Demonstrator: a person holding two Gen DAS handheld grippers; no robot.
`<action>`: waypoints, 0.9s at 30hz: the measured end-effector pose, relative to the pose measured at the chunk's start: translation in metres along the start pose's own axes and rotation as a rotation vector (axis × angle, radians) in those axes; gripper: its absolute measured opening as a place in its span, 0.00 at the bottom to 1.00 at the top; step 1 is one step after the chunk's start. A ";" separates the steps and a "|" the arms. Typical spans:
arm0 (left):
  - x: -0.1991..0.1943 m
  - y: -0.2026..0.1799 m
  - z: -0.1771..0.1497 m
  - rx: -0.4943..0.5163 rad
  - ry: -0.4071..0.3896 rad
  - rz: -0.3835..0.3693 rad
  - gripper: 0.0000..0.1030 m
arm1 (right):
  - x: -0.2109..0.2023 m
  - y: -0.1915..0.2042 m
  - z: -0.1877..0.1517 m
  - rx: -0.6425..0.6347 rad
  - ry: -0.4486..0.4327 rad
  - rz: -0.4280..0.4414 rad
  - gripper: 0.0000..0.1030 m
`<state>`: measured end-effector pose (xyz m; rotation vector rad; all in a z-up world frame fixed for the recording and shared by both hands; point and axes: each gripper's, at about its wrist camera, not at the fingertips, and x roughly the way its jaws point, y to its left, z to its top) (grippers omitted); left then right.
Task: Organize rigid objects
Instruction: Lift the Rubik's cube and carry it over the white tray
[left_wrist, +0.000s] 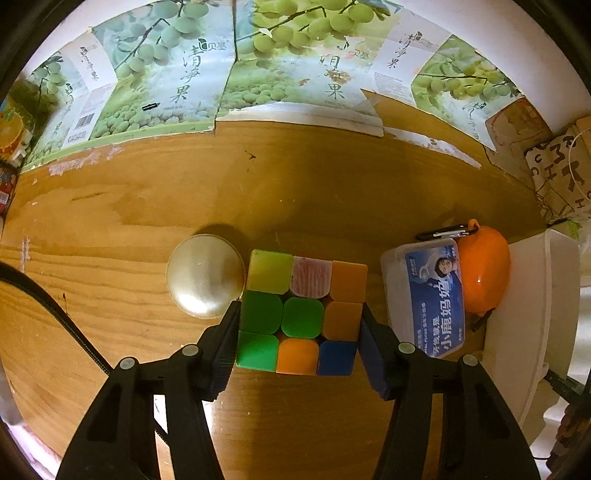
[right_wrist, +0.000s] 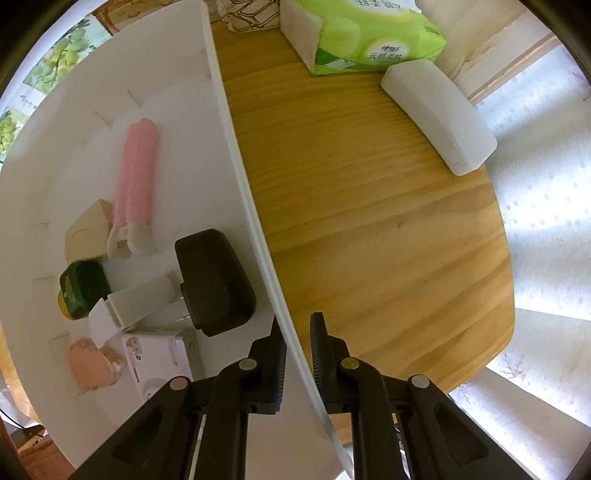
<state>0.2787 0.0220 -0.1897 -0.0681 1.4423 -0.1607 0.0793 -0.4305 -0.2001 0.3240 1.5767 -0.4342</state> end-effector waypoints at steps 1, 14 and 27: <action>-0.002 0.000 -0.002 0.001 -0.005 0.002 0.60 | -0.002 -0.001 -0.001 -0.001 -0.002 0.005 0.12; -0.040 -0.014 -0.033 0.021 -0.063 -0.009 0.60 | -0.004 -0.013 -0.016 -0.025 -0.042 0.055 0.12; -0.091 -0.043 -0.075 0.066 -0.128 0.028 0.60 | -0.008 -0.011 -0.023 -0.102 -0.039 0.090 0.12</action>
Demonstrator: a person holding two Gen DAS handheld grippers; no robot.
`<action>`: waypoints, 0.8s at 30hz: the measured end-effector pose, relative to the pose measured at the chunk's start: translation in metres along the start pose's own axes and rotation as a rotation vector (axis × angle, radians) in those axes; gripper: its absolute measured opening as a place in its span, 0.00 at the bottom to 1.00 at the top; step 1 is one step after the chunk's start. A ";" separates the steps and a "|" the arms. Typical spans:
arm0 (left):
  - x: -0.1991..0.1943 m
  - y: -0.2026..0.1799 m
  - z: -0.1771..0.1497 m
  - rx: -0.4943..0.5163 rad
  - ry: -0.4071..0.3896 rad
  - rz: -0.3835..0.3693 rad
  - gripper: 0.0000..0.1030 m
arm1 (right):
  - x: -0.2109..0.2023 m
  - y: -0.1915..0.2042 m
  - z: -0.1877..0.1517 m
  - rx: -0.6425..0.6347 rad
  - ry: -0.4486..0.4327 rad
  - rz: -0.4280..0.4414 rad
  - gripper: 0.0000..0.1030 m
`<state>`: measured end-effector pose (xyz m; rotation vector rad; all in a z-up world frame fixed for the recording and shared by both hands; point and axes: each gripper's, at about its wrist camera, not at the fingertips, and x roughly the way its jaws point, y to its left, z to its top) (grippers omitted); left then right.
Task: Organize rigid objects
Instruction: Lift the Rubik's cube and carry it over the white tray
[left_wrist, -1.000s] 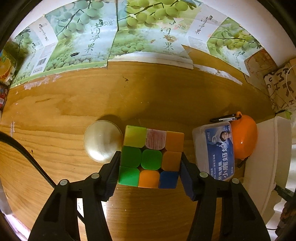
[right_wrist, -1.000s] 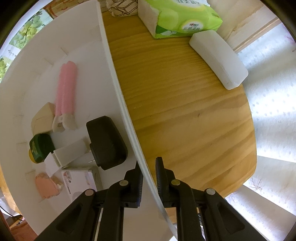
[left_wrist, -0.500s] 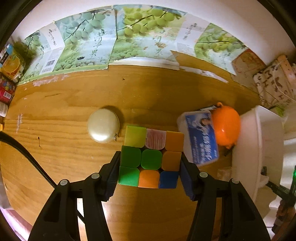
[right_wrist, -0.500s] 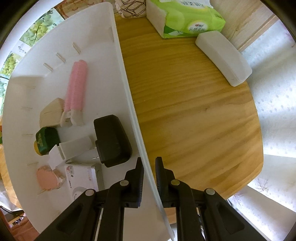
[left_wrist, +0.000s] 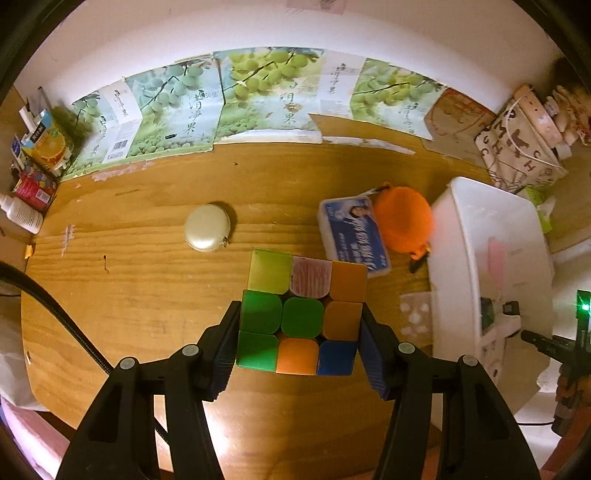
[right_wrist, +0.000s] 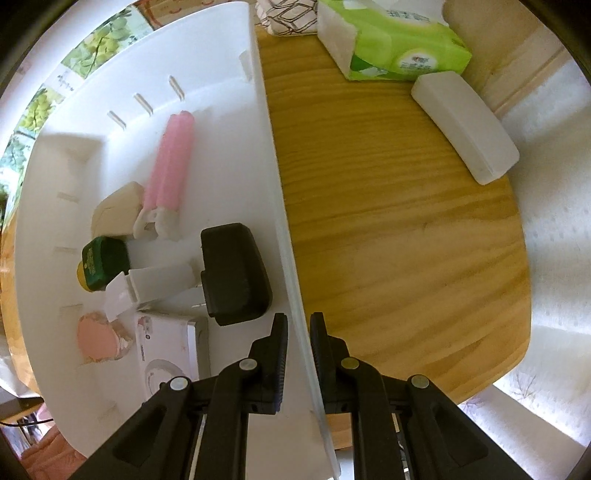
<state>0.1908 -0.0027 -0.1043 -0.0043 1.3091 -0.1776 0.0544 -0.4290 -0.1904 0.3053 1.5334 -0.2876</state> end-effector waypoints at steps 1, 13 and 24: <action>-0.004 -0.004 -0.003 0.000 -0.001 0.000 0.60 | 0.000 0.003 0.000 -0.004 0.001 0.005 0.12; -0.039 -0.071 -0.025 0.062 -0.051 -0.023 0.60 | -0.005 0.009 -0.008 -0.134 0.027 0.033 0.12; -0.041 -0.145 -0.047 0.142 -0.044 -0.063 0.60 | -0.008 0.022 -0.006 -0.265 0.057 0.054 0.12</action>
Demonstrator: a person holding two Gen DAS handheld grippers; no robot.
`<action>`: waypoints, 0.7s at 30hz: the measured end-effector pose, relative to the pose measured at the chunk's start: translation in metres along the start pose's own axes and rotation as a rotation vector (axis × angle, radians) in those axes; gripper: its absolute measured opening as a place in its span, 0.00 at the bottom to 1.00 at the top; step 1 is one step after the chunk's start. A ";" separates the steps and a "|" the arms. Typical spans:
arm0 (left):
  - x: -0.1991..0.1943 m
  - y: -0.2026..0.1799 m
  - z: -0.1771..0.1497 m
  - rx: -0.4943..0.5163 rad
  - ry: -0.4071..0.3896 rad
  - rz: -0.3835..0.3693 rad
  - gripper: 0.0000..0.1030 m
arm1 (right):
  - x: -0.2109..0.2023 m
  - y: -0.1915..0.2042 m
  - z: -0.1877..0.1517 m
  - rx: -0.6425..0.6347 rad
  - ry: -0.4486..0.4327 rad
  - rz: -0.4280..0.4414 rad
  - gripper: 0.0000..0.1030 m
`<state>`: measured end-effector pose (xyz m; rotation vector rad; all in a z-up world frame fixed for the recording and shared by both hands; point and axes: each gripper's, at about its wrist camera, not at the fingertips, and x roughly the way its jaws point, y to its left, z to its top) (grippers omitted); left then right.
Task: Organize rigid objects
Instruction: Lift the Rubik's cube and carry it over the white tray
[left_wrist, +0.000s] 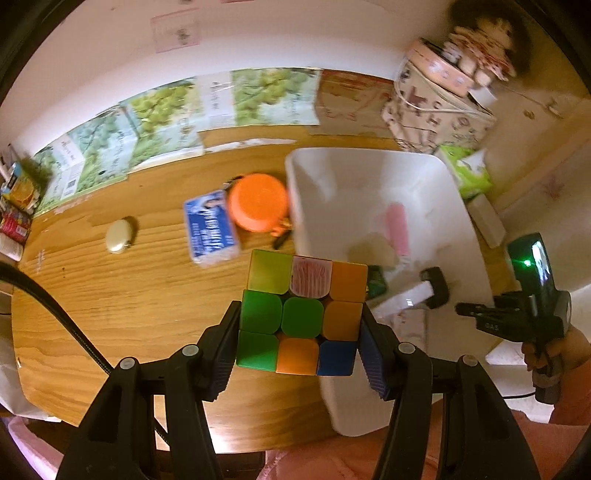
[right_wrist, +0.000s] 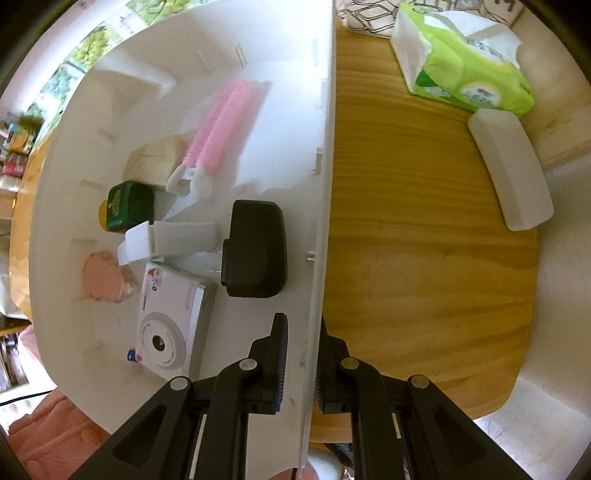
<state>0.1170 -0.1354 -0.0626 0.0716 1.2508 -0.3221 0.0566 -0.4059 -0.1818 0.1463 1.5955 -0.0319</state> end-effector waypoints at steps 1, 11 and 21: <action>0.001 -0.006 -0.001 0.003 0.001 -0.004 0.60 | 0.000 0.001 0.000 -0.010 0.002 0.004 0.12; 0.019 -0.060 -0.008 0.009 0.029 -0.050 0.60 | 0.004 0.017 0.006 -0.142 0.027 0.028 0.12; 0.045 -0.105 -0.022 -0.009 0.069 -0.089 0.60 | 0.015 0.033 0.016 -0.243 0.045 0.054 0.13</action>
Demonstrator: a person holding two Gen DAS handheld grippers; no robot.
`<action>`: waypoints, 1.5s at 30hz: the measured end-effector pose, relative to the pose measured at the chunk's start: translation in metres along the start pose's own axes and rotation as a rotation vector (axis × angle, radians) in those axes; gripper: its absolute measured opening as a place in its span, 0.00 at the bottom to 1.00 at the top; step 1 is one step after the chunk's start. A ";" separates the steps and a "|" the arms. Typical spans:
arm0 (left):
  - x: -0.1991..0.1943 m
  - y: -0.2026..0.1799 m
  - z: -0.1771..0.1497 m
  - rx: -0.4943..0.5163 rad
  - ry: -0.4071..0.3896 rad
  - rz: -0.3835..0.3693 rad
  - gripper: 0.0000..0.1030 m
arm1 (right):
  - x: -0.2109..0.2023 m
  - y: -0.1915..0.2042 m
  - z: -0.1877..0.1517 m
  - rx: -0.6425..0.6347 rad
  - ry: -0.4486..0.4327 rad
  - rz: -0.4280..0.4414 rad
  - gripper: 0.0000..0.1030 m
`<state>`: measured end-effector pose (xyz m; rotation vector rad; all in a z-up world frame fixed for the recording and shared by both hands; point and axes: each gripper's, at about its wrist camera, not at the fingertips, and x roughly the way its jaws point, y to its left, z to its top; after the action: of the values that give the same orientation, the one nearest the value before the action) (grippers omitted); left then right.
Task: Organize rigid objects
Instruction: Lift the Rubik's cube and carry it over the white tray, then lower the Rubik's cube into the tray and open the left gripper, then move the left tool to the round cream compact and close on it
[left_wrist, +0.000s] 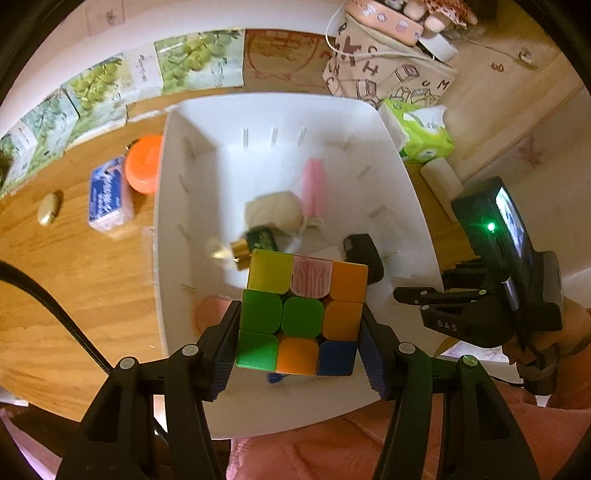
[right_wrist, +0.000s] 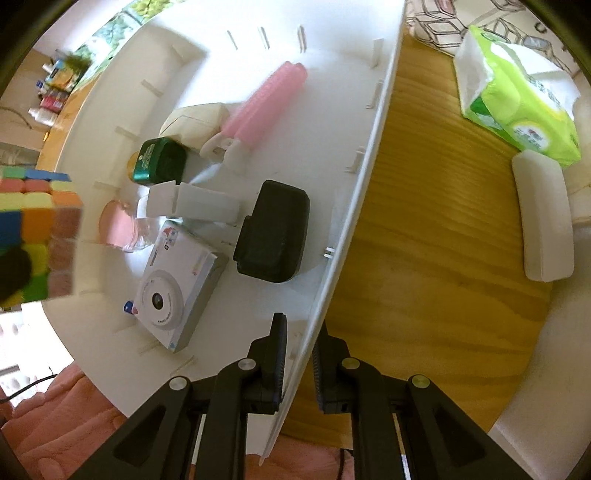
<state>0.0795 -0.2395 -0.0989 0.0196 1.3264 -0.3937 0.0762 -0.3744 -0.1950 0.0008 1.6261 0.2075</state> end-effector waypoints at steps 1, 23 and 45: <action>0.003 -0.003 -0.001 -0.006 0.003 0.000 0.60 | 0.001 -0.004 -0.001 -0.010 0.001 -0.002 0.13; -0.006 0.007 -0.010 -0.155 -0.117 -0.060 0.78 | 0.003 0.022 0.002 -0.044 0.023 -0.045 0.14; -0.042 0.154 0.003 -0.230 -0.204 0.059 0.78 | -0.009 -0.011 0.008 0.275 0.017 -0.079 0.08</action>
<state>0.1192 -0.0854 -0.0903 -0.1696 1.1593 -0.1859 0.0865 -0.3855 -0.1878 0.1449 1.6574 -0.0779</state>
